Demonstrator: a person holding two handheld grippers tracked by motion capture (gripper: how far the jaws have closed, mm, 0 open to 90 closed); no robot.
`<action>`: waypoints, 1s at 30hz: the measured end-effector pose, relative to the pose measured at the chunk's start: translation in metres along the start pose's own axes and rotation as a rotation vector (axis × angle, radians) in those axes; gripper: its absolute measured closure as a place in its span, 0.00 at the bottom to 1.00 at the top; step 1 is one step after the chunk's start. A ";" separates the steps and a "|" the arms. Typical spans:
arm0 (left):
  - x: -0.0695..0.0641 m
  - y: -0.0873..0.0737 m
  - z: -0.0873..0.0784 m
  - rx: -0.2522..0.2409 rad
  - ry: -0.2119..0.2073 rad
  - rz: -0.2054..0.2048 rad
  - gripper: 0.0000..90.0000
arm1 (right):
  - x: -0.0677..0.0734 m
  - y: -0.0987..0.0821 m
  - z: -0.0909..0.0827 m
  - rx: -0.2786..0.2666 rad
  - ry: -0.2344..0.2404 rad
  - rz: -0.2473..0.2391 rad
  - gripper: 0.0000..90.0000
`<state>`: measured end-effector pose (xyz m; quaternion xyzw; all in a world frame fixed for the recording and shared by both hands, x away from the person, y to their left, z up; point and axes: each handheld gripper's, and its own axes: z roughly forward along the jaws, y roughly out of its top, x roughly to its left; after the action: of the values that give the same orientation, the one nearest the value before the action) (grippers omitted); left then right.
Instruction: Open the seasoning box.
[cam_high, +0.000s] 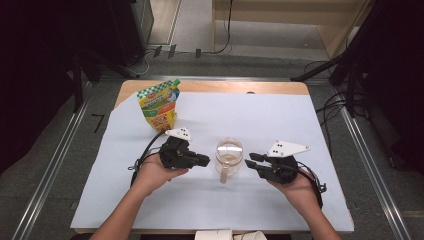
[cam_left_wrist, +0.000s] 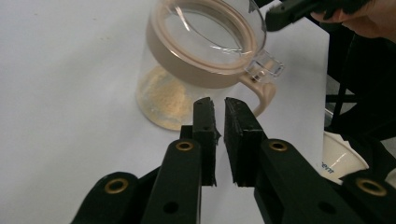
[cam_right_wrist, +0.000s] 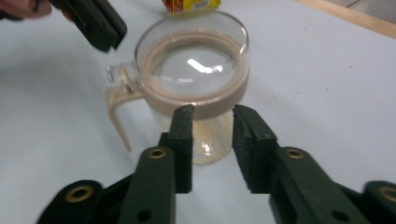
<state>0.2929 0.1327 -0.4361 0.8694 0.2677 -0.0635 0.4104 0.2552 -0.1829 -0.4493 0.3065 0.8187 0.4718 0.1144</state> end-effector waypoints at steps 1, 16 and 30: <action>-0.001 0.000 0.001 0.002 0.002 -0.003 0.96 | 0.001 0.001 0.001 -0.002 0.001 0.008 0.86; -0.008 0.002 0.024 0.048 0.009 0.020 0.98 | -0.008 0.001 0.004 0.007 0.017 0.104 1.00; -0.017 0.003 0.035 0.054 -0.013 0.033 0.99 | 0.001 0.000 0.015 0.042 0.021 0.079 1.00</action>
<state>0.2836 0.0981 -0.4511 0.8840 0.2487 -0.0695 0.3896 0.2619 -0.1715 -0.4569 0.3361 0.8169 0.4617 0.0806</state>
